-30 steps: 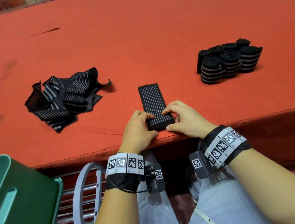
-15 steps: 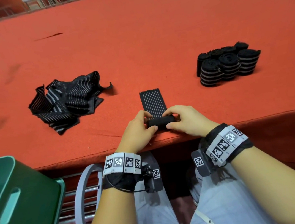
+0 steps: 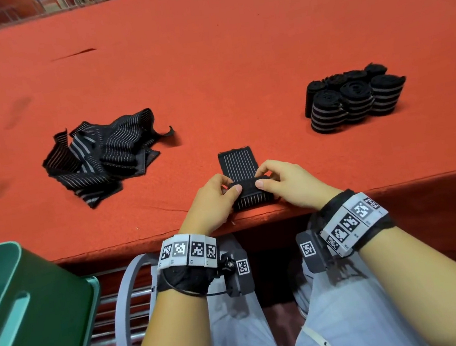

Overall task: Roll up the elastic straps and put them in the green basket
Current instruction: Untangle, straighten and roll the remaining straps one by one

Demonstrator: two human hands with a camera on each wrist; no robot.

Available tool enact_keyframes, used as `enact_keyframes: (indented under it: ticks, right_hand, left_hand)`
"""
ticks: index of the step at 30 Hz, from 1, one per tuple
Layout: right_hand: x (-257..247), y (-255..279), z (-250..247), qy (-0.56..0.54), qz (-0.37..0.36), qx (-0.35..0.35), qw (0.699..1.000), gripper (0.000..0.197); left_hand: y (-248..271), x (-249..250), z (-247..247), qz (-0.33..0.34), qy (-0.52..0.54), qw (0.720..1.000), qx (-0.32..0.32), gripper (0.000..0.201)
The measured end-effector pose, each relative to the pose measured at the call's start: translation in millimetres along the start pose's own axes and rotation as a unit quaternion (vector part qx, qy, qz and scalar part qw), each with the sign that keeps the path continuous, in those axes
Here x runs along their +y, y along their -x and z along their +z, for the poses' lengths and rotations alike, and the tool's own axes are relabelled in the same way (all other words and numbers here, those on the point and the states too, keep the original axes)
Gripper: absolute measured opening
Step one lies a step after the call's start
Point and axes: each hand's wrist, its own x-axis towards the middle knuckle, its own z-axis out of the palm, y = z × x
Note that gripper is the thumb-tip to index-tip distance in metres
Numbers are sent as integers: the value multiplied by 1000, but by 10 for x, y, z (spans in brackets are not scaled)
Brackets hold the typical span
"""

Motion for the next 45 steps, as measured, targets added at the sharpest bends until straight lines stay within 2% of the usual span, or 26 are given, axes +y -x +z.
enact_keyframes:
  ticks: [7,10,12,15,18,21,25,28,32,39,45]
  right_hand:
    - [-8,-67,48,59,-14,27,998,9]
    - [32,-113,78,78,-11,40,996,11]
    - [49,-136,100,98,-12,57,993,13]
    - [37,-124,97,59,-51,91,993,17]
    - [17,-94,51,60,-87,48,993,26]
    - [8,-82,4,94,-78,-6,992,49]
    - [13,-98,39,131,-66,-17,989,61]
    - [4,-105,42,117,-52,-13,992,58]
    - [-47,-59,-22,78,-39,-31,996,42]
    - [-52,-44,-68,74,-41,-62,995,26]
    - [-80,-10,-68,18,-17,-57,998,21]
  left_hand:
    - [-77,-71,41,50,-31,997,40,10]
    - [-81,-79,56,83,-27,995,39,20]
    - [-70,-71,57,83,-43,995,24,32]
    - [-70,-63,47,70,-58,996,18,47]
    - [-84,-50,33,68,-73,995,20,55]
    - [-99,-34,33,66,-99,993,14,60]
    - [-100,-8,29,78,-129,988,13,54]
    - [-88,1,-5,71,-116,991,0,48]
    - [-47,-1,-68,52,-63,996,-25,41]
    - [-20,0,-141,46,-51,996,-55,20]
    - [-24,-20,-109,41,-56,997,-41,22]
